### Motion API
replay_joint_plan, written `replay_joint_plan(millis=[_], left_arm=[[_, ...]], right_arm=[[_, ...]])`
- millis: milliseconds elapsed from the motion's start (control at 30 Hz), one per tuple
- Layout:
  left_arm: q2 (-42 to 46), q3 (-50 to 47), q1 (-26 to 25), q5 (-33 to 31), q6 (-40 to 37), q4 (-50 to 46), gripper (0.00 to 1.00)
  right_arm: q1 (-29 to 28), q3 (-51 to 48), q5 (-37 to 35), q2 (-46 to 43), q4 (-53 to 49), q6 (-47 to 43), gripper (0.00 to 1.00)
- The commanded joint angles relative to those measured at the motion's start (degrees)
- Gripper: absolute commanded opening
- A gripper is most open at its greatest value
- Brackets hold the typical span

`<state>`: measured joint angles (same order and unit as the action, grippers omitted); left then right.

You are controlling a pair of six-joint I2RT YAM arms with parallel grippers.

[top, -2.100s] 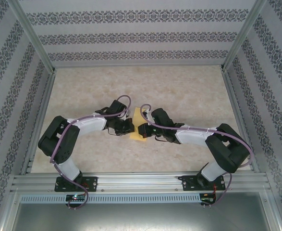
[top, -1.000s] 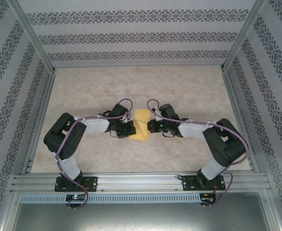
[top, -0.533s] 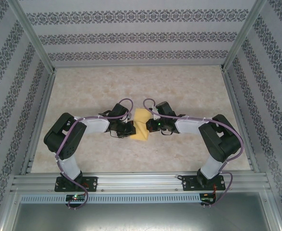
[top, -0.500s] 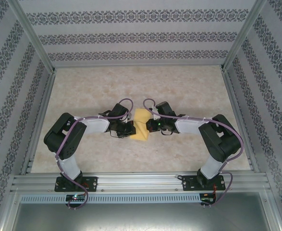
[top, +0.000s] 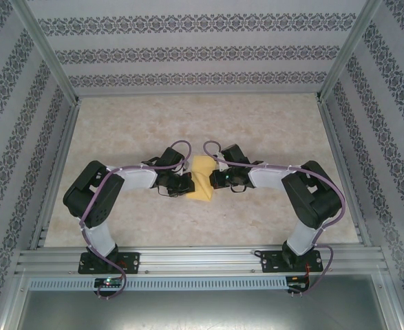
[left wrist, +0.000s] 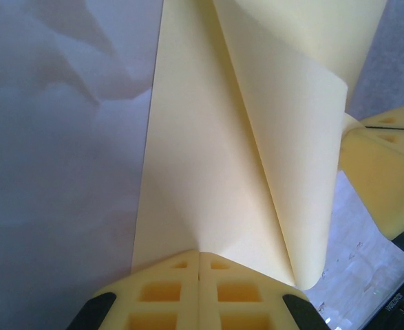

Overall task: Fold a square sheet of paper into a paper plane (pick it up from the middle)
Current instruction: Fold the triangle a second time at the center of the table.

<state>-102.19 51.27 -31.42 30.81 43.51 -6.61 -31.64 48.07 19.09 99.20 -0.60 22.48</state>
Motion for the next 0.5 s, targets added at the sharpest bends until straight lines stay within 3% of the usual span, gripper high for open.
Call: replay_joint_plan(millis=[0,467], left_arm=[[-2.0,0.25,-0.7,-2.39,-1.57,-3.84,0.0],[-2.07,0.38,-0.7,-2.33,-1.84,-4.24,0.0]], right_arm=[[-0.53,1.43,-1.24,1.42,-0.72,-1.36,0.0],[-1.01,1.91,-0.38,1.52,-0.45,-2.15,0.0]])
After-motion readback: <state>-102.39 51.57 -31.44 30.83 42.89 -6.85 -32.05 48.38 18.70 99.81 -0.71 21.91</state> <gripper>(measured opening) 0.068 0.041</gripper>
